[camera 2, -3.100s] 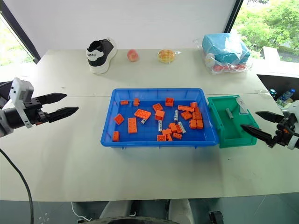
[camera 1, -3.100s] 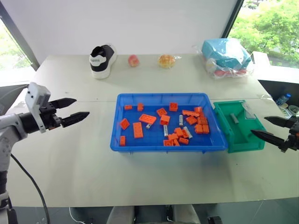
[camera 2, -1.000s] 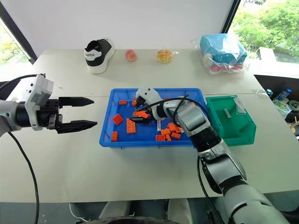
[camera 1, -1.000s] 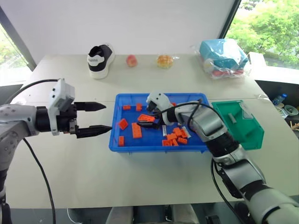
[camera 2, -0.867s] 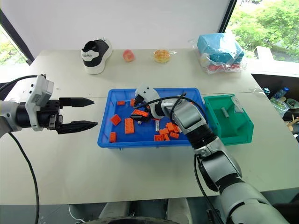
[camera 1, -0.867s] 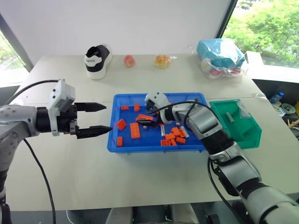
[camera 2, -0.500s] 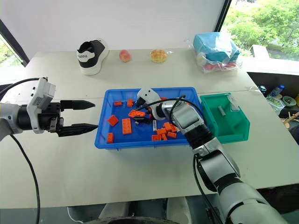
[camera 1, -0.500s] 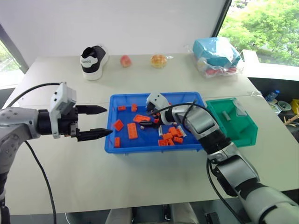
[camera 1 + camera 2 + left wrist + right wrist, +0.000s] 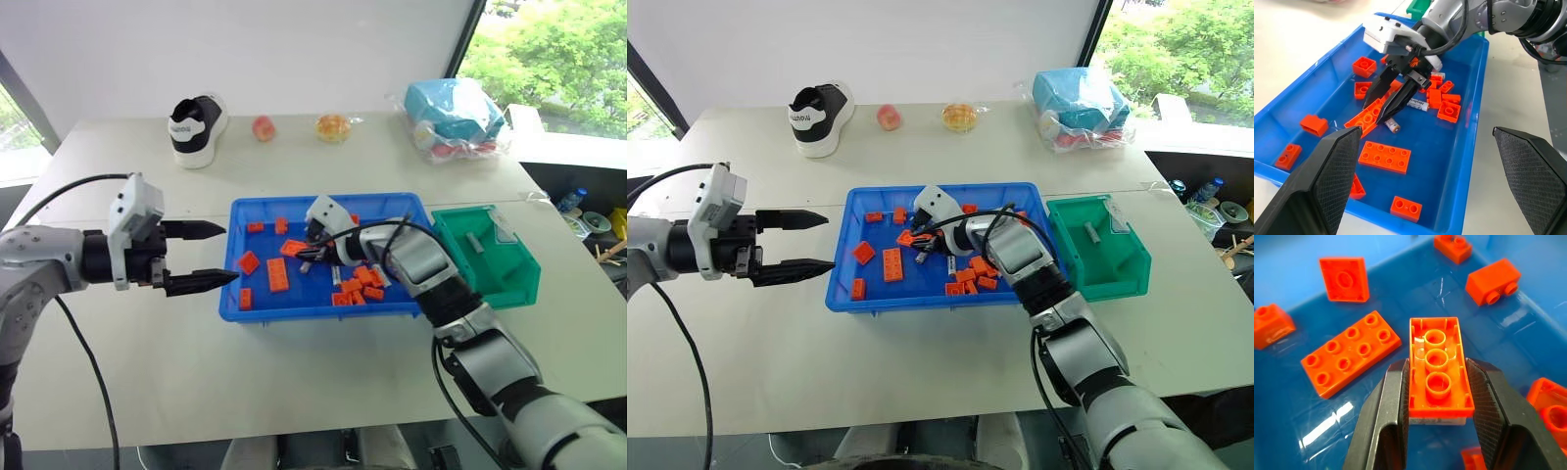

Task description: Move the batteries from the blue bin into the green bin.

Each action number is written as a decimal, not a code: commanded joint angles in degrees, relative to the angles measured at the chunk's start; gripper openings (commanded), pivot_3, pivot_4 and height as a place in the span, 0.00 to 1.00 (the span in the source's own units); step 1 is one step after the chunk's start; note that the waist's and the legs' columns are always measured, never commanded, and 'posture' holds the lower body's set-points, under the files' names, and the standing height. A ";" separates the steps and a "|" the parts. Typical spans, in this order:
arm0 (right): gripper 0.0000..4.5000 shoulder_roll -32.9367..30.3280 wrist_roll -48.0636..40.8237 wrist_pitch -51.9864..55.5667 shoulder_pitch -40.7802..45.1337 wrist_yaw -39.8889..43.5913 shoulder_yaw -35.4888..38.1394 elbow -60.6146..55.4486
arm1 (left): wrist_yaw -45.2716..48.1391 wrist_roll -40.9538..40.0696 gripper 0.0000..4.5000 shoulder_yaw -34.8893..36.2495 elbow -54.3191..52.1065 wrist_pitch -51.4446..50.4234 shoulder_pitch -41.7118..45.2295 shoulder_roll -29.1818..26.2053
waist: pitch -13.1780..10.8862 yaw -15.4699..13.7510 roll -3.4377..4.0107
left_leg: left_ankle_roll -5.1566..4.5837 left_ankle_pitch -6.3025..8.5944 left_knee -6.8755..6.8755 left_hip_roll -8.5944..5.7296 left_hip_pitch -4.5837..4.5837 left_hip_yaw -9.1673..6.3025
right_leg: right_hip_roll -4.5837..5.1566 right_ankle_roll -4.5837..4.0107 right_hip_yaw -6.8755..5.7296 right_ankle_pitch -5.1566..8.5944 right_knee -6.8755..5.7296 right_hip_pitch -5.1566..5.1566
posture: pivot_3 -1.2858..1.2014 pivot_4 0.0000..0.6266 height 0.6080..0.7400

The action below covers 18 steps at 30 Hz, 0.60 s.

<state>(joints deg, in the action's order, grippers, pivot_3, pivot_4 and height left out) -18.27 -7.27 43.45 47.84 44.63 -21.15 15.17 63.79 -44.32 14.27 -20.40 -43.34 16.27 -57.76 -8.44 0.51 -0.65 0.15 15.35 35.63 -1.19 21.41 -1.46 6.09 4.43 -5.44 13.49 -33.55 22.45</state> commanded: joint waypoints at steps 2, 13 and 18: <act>0.26 -5.47 0.31 -1.17 -0.33 0.32 5.00 -1.95 | -0.41 0.02 1.00 0.49 -0.74 1.02 0.66 0.20 | 0.01 -0.06 -0.01 | 0.00 0.00 0.01 -0.01 0.00 -0.01 | 0.00 0.00 0.00 0.00 0.02 -0.02 | 0.52 0.24 0.90; 0.99 -9.31 0.31 -10.02 -2.12 4.28 6.66 -2.47 | -1.15 0.24 1.00 -0.54 -0.75 1.20 1.30 1.54 | 0.08 0.21 -0.13 | 0.00 0.00 -0.05 0.02 0.02 0.02 | -0.04 0.01 0.04 0.00 -0.05 -0.16 | 0.52 0.24 0.90; 0.99 -8.16 0.82 -20.50 3.80 15.15 2.80 2.46 | -0.66 0.45 1.00 -1.37 0.19 1.48 2.33 1.49 | 0.07 0.25 -0.11 | -0.01 0.00 -0.01 0.03 0.01 0.02 | -0.08 0.01 0.04 0.00 -0.05 -0.17 | 0.52 0.24 0.90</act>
<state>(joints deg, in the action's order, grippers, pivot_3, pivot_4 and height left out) -26.80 -6.88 27.19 48.33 56.06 -17.82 17.28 62.96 -44.18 12.22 -20.07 -43.14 17.18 -56.01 -8.37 0.76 -0.77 0.15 15.35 35.63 -1.16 21.42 -1.44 6.00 4.44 -5.41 13.49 -33.61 22.28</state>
